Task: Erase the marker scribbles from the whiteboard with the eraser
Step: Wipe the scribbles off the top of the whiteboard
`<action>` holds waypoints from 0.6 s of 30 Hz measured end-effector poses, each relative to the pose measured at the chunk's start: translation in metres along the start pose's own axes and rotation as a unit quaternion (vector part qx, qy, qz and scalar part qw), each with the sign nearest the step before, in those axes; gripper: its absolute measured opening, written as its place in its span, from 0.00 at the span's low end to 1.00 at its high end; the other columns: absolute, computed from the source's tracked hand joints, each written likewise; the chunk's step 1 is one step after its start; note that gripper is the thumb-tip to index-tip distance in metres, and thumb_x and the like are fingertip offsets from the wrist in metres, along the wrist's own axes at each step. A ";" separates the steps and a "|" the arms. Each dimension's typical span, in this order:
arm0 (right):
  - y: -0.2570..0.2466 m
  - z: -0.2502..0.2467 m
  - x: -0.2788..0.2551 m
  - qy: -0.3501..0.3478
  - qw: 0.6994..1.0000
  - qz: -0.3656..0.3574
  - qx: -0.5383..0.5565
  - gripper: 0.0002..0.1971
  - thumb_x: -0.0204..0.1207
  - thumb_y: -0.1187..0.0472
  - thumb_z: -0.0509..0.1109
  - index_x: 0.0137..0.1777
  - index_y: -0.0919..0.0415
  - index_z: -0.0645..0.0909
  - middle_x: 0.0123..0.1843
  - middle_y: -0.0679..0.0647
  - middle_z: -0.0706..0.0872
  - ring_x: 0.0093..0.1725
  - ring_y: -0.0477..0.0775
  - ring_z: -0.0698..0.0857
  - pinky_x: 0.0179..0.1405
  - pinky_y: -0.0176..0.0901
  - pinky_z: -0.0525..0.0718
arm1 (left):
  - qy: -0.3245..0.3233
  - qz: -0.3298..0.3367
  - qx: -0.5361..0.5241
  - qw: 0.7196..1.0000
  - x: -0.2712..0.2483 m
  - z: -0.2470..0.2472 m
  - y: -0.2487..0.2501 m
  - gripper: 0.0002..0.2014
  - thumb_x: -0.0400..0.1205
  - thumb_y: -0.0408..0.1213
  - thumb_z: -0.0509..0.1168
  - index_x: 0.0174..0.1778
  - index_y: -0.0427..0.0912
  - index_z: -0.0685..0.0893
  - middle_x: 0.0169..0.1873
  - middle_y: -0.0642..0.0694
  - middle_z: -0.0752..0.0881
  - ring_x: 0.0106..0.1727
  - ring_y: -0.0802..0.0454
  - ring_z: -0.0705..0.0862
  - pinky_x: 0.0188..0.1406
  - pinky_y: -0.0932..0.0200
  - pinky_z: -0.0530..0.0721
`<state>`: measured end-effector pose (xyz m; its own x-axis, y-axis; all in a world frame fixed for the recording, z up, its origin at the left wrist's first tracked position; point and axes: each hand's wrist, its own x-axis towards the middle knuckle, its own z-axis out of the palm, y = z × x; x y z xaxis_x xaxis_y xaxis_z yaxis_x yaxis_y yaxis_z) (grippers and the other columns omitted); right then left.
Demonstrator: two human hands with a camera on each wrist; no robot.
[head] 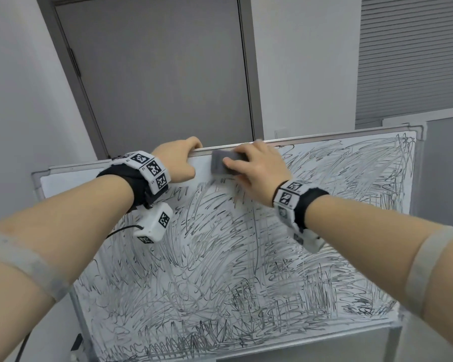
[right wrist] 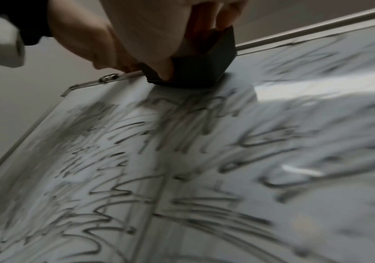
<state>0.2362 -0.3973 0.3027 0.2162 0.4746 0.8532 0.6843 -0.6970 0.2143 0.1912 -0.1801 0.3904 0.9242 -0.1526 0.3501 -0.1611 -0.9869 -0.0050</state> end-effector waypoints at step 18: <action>0.023 -0.024 -0.042 -0.024 0.997 0.067 -0.022 0.19 0.67 0.65 0.77 0.60 0.58 0.84 0.56 0.62 0.83 0.52 0.66 0.78 0.40 0.55 0.82 | -0.028 0.008 -0.014 0.999 0.018 0.003 0.045 0.28 0.74 0.26 0.58 0.70 0.49 0.76 0.57 0.46 0.86 0.57 0.42 0.83 0.57 0.47 0.84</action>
<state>0.2259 -0.4462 0.2831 0.3376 0.3994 0.8524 0.6152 -0.7790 0.1213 0.2014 -0.2272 0.3933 0.9393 -0.1718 0.2970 -0.1847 -0.9827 0.0159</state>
